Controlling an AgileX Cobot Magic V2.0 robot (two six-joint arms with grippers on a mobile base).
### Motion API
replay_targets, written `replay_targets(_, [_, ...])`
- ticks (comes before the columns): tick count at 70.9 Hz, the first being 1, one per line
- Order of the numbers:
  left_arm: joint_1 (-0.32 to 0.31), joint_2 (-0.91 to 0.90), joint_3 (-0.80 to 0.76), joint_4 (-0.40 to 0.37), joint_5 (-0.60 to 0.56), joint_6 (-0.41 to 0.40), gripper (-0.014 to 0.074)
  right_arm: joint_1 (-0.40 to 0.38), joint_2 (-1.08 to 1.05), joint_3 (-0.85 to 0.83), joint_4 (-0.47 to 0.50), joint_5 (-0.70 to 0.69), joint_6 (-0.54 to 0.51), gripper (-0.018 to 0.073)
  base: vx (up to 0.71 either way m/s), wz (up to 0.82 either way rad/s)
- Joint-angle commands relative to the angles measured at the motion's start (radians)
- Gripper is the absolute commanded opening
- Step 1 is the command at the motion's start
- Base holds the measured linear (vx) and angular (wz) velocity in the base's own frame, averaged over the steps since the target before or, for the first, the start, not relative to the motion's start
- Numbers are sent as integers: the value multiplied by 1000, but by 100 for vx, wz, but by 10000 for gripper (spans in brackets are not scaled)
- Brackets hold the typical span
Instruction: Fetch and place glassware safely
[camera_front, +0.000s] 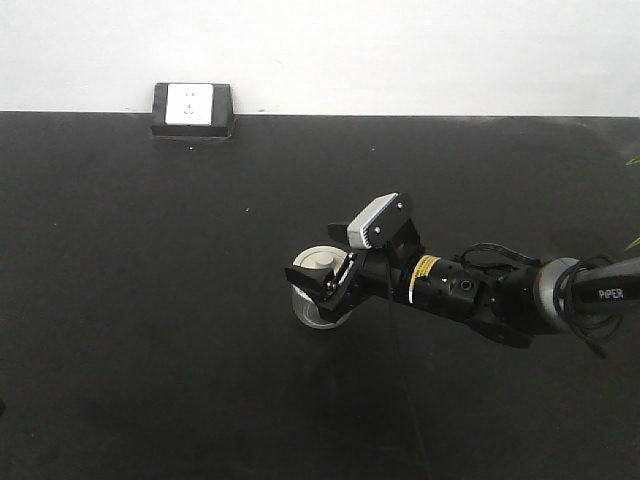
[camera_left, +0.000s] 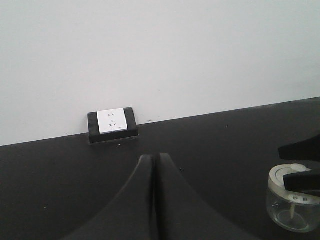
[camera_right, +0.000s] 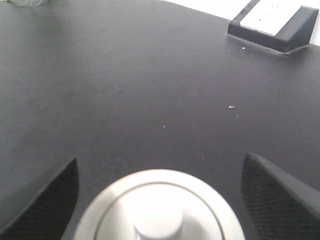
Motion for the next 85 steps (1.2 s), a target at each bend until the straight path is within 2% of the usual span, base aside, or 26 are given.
replay_targets(1, [-7,4,-27,-19,-55,-10,-7,-9,-83,-19,28,-78,19,586,0,0])
replay_targets(18, [-7,4,-27,-19,-55,-10,-7,-9,-208,-19,23,-29,112,517,0,0])
replay_targets(27, [-7,4,-27,-19,-55,-10,-7,-9,-291,-19,-1,41,176,438,0,0])
replay_targets(36, [-7,4,-27,-19,-55,-10,-7,-9,-383,-19,-44,164,256,295,0,0])
replay_targets(49, [-7,4,-27,-19,-55,-10,-7,-9,-514,-19,-151,430,396,-17,0,0])
replay_targets(61, [-7,4,-27,-19,-55,-10,-7,-9,-637,-19,-267,629,550,-9,0,0])
replay_targets(70, [-7,4,-27,-19,-55,-10,-7,-9,-732,-2,-333,702,650,-8,0,0])
replay_targets(85, [-7,4,-27,-19,-55,-10,-7,-9,-913,175,-341,718,672,-7,0,0])
